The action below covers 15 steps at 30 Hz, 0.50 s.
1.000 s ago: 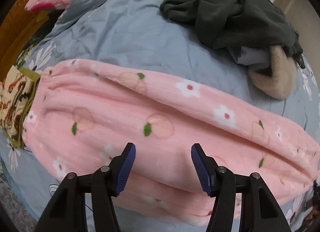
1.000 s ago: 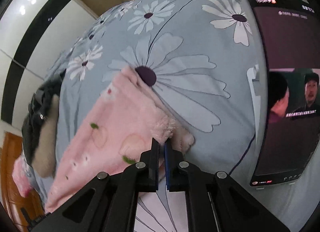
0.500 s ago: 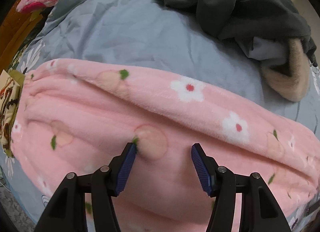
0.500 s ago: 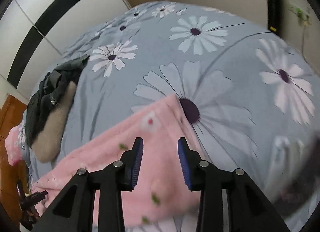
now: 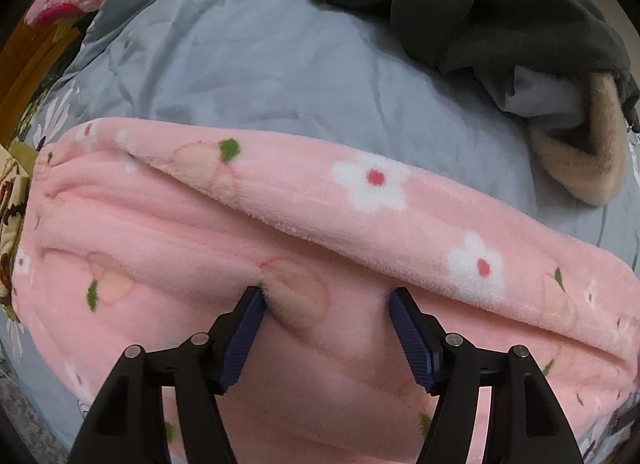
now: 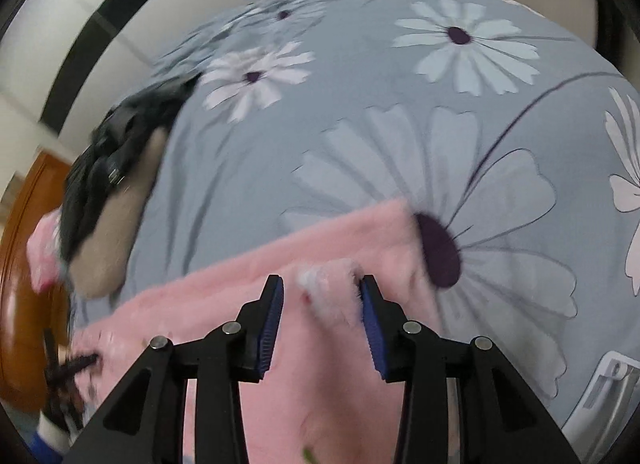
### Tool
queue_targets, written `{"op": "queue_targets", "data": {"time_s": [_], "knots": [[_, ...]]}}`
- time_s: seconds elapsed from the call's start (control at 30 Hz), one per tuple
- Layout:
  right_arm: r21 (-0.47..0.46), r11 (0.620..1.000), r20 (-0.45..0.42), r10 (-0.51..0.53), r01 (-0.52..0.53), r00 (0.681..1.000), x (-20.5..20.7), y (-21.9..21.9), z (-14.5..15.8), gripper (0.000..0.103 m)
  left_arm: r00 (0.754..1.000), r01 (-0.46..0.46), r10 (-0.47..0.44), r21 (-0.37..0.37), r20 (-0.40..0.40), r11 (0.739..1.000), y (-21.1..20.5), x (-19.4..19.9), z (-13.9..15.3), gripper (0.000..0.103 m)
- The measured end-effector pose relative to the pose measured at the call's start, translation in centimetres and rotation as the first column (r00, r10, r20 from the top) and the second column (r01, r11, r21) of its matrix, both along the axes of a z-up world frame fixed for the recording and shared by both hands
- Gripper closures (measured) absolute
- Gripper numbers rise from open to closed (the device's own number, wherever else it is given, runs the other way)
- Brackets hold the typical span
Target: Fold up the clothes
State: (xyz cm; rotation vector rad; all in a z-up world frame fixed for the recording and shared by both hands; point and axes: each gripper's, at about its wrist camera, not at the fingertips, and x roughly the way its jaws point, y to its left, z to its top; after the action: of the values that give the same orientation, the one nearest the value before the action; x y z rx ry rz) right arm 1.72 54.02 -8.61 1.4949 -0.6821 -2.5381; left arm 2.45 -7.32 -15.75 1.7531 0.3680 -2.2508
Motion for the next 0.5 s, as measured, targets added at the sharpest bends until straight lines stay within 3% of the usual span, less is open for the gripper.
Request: {"op": "queue_targets", "data": {"time_s": [0.1,0.17,0.23,0.27,0.33,0.5], "knots": [[0.003,0.999,-0.003,0.037,-0.037,0.999,0.4,-0.6,-0.1,0.063,1.0,0.006,-0.006,-0.008,0.004,1.0,0.2,0.0,-0.1,0.031],[0.025,1.0,0.022,0.011,-0.012,1.0,-0.4,-0.5,-0.7,0.063,1.0,0.009,-0.009,-0.013,0.007,1.0,0.2,-0.1,-0.2,0.03],[-0.008,0.999,0.042,-0.041,0.042,0.998,-1.0,0.4,-1.6,0.063,1.0,0.009,-0.009,-0.015,0.008,1.0,0.1,-0.1,-0.1,0.03],[-0.039,0.997,0.047,-0.064,0.066,0.997,-1.3,0.8,-1.8,0.066,1.0,0.008,-0.008,-0.014,0.008,1.0,0.1,0.0,-0.1,0.03],[-0.048,0.996,0.04,-0.074,0.076,0.996,-1.3,0.9,-1.5,0.095,1.0,0.008,-0.008,-0.011,0.008,1.0,0.0,0.0,0.0,0.029],[0.042,0.994,-0.069,-0.101,0.104,0.992,-1.2,1.3,2.1,0.101,1.0,0.003,-0.003,-0.018,-0.009,1.0,-0.1,0.1,0.3,0.029]]}}
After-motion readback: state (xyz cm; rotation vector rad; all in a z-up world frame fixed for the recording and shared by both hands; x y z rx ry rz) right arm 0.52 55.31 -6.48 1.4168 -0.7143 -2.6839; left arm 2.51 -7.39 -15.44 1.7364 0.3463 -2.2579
